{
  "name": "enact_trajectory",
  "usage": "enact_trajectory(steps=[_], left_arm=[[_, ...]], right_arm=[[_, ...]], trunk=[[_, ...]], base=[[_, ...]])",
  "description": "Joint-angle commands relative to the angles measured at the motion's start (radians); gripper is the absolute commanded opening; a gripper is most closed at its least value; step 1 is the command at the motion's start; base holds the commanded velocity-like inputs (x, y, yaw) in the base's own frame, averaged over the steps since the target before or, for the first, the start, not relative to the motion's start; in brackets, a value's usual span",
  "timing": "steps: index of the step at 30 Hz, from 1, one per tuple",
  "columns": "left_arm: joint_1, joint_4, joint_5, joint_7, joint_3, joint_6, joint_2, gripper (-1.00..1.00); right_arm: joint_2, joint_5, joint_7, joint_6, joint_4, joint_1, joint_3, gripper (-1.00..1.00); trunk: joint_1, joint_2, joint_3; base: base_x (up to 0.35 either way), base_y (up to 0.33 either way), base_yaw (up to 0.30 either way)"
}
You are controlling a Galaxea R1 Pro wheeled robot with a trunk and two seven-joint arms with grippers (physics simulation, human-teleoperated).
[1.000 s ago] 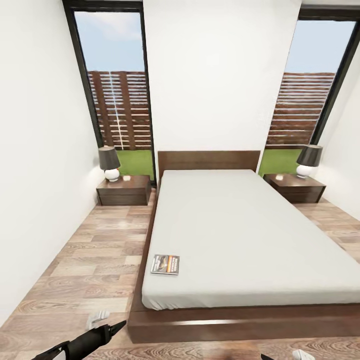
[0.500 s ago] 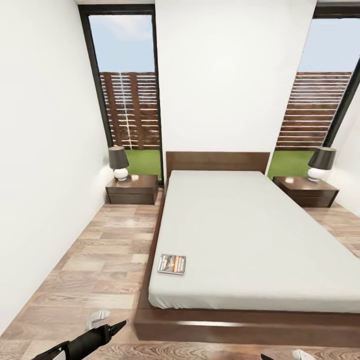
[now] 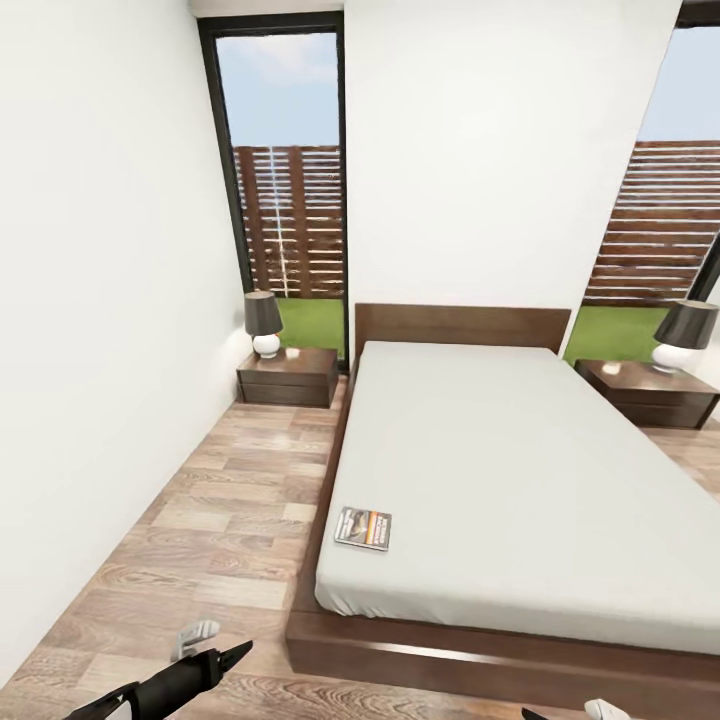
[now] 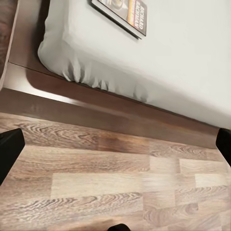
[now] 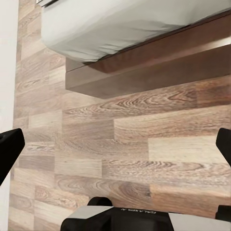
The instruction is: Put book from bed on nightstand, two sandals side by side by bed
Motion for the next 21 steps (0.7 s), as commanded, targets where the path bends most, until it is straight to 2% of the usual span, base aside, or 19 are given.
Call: enact_trajectory(steps=[1,5,21], left_arm=[[-0.001,0.001,0.002,-0.003,-0.004,-0.005,0.000,1.00],[-0.001,0.001,0.002,-0.003,-0.004,-0.005,0.000,1.00],[-0.001,0.001,0.002,-0.003,-0.004,-0.005,0.000,1.00]], right_arm=[[0.000,-0.006,0.003,-0.004,0.001,-0.001,0.008,1.00],[0.000,-0.006,0.003,-0.004,0.001,-0.001,0.008,1.00],[0.000,-0.007,0.003,-0.004,0.001,-0.001,0.008,1.00]], trunk=[[-0.003,0.005,0.001],[-0.019,0.033,0.014],[-0.019,0.033,0.014]], base=[[0.000,0.000,0.006],[0.000,0.000,0.003],[0.000,0.000,0.000]])
